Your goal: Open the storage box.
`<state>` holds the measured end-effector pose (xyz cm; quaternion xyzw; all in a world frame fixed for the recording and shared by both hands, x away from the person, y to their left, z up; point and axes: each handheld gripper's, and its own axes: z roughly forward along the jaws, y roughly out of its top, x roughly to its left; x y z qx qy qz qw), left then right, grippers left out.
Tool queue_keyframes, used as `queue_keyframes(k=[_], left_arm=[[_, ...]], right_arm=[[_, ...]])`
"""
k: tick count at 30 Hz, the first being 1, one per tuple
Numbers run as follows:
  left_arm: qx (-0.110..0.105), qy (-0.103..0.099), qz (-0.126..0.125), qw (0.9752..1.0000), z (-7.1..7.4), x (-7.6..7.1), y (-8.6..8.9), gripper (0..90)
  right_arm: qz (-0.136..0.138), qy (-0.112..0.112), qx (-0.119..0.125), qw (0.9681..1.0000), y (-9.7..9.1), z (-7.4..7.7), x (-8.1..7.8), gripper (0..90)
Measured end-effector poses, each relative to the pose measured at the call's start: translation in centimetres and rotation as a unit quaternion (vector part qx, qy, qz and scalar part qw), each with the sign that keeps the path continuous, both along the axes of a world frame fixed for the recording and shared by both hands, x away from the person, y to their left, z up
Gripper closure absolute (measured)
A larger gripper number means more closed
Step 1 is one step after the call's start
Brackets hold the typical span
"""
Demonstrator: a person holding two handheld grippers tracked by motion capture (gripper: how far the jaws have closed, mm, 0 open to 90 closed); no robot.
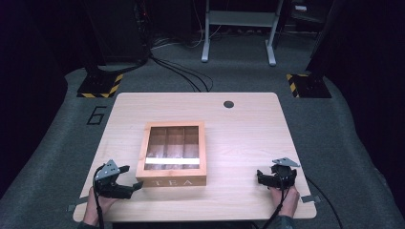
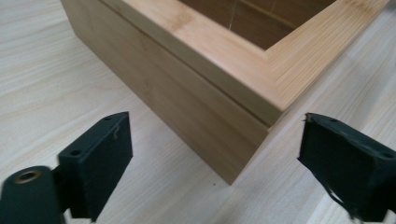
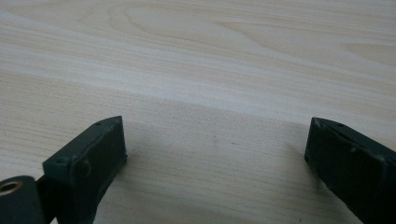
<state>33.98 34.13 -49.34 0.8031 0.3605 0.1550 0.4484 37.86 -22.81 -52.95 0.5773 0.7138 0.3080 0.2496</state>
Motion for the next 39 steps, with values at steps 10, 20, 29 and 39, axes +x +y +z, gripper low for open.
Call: queue_keyframes(k=[10, 20, 29, 39], left_arm=[[-0.010, -0.004, -0.017, 0.9998, 0.21, 0.03, -0.38, 27.3], [-0.011, -0.014, -0.026, 0.9995, 0.23, -0.23, -0.81, 37.8], [-0.003, -0.021, -0.025, 0.9995, 0.35, -0.33, -0.89, 39.4], [-0.004, -0.021, -0.025, 0.9995, 0.35, -0.44, -0.89, 39.9]], right_arm=[[-0.002, 0.000, 0.001, 1.0000, 0.02, 0.01, -0.03, 5.2], [0.000, -0.002, 0.000, 1.0000, -0.01, 0.01, -0.03, 5.8], [0.001, -0.003, -0.001, 1.0000, -0.03, 0.00, -0.04, 6.4], [0.001, -0.003, -0.001, 1.0000, -0.02, 0.01, -0.04, 6.4]])
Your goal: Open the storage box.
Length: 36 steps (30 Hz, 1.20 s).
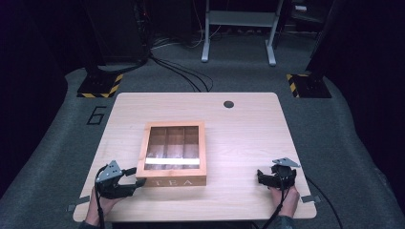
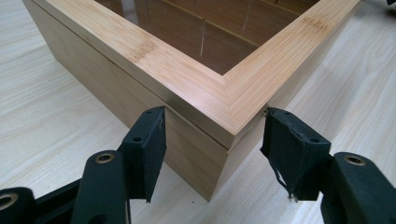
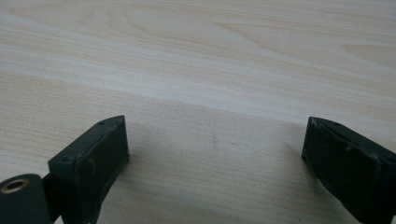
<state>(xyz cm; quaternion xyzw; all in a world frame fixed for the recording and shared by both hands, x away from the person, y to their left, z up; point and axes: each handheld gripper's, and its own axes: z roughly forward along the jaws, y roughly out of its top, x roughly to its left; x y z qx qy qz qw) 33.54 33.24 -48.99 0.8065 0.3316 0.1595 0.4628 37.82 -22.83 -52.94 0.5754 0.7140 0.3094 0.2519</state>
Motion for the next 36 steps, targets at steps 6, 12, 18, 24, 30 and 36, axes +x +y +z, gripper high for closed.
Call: queue_keyframes(k=[6, 12, 18, 24, 30, 36], left_arm=[[0.000, 0.005, -0.006, 1.0000, 0.07, 0.05, 0.13, 39.9], [-0.009, -0.002, 0.000, 1.0000, 0.01, 0.07, 0.10, 40.4], [-0.014, -0.006, 0.000, 0.9999, 0.18, 0.08, 0.07, 41.0], [-0.023, -0.022, 0.005, 0.9995, 0.29, -0.07, -0.07, 42.7], [-0.026, -0.033, 0.006, 0.9991, 0.55, -0.06, -0.13, 43.3], [-0.026, -0.042, 0.007, 0.9988, 0.93, 0.06, -0.13, 45.8]], right_arm=[[0.000, 0.000, 0.000, 1.0000, -0.01, 0.01, -0.01, 6.8], [0.000, -0.001, 0.000, 1.0000, 0.00, 0.00, -0.01, 6.8], [0.000, 0.000, 0.000, 1.0000, 0.00, 0.01, -0.01, 6.8], [0.000, 0.000, 0.000, 1.0000, 0.00, 0.01, -0.01, 6.9], [-0.001, 0.000, 0.000, 1.0000, 0.01, 0.01, -0.02, 6.9], [-0.003, 0.000, 0.000, 1.0000, 0.05, 0.02, -0.05, 6.9]])
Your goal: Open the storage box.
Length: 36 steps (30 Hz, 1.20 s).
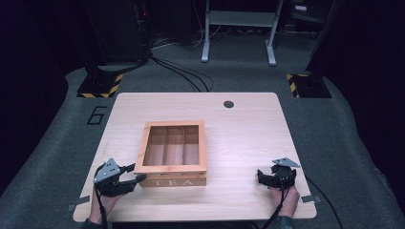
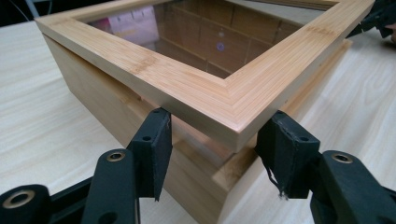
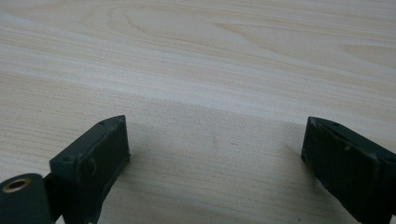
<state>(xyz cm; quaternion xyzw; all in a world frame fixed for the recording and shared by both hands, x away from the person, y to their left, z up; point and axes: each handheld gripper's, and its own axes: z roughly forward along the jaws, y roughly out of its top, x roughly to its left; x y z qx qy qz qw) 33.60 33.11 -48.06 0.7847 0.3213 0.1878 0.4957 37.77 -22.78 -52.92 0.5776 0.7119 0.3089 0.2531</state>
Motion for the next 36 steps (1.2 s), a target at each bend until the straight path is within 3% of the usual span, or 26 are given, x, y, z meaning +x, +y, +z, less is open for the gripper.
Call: queue_keyframes(k=[10, 16, 21, 36], left_arm=[[-0.013, -0.008, 0.011, 0.9998, 0.3, 0.5, -0.4, 50.6], [-0.039, -0.016, 0.025, 0.9988, 0.8, 0.9, -0.7, 55.2], [-0.050, -0.003, 0.028, 0.9984, 1.4, 1.5, -0.8, 54.9], [-0.036, 0.004, 0.038, 0.9986, 2.7, 2.4, -1.2, 53.8]], right_arm=[[0.000, 0.000, 0.000, 1.0000, 0.0, 0.0, 0.0, 7.1], [0.001, -0.001, 0.000, 1.0000, 0.0, 0.0, 0.0, 7.1], [0.002, 0.000, 0.000, 1.0000, 0.0, 0.0, 0.0, 7.1], [0.002, 0.000, 0.001, 1.0000, 0.0, 0.0, 0.0, 7.2]])
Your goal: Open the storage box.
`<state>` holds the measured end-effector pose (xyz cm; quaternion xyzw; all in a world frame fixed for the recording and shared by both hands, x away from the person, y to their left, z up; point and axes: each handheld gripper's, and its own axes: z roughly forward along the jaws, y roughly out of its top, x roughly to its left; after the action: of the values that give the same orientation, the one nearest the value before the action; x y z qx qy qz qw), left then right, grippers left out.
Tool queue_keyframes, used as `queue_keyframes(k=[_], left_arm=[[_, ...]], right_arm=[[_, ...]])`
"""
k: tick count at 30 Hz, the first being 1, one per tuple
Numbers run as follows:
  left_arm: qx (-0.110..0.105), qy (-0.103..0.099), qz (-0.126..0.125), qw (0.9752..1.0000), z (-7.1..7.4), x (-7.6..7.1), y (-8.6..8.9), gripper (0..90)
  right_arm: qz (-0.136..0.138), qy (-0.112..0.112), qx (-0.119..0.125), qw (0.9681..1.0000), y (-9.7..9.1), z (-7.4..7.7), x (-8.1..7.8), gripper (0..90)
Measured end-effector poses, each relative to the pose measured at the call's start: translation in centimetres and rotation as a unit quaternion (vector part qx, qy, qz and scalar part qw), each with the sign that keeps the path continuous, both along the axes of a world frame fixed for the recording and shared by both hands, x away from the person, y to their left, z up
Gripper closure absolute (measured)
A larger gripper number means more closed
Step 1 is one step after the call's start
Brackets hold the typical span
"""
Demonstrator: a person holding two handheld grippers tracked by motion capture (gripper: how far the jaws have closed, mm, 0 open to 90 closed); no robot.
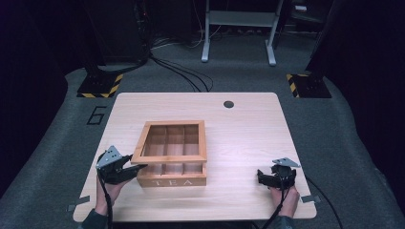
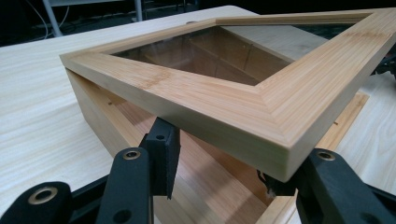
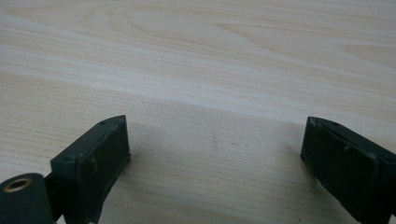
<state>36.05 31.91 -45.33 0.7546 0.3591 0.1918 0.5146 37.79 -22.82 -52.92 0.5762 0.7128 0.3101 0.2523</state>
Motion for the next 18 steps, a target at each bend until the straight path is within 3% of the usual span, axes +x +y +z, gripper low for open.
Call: queue_keyframes(k=[9, 18], left_arm=[[0.007, 0.001, 0.004, 1.0000, 1.4, 0.8, -0.3, 53.7], [0.009, -0.011, 0.002, 0.9999, 3.1, 1.7, -0.6, 53.7]], right_arm=[[0.000, 0.000, 0.000, 1.0000, 0.0, 0.0, 0.0, 7.2], [0.000, 0.001, 0.001, 1.0000, 0.0, 0.0, 0.0, 7.2]])
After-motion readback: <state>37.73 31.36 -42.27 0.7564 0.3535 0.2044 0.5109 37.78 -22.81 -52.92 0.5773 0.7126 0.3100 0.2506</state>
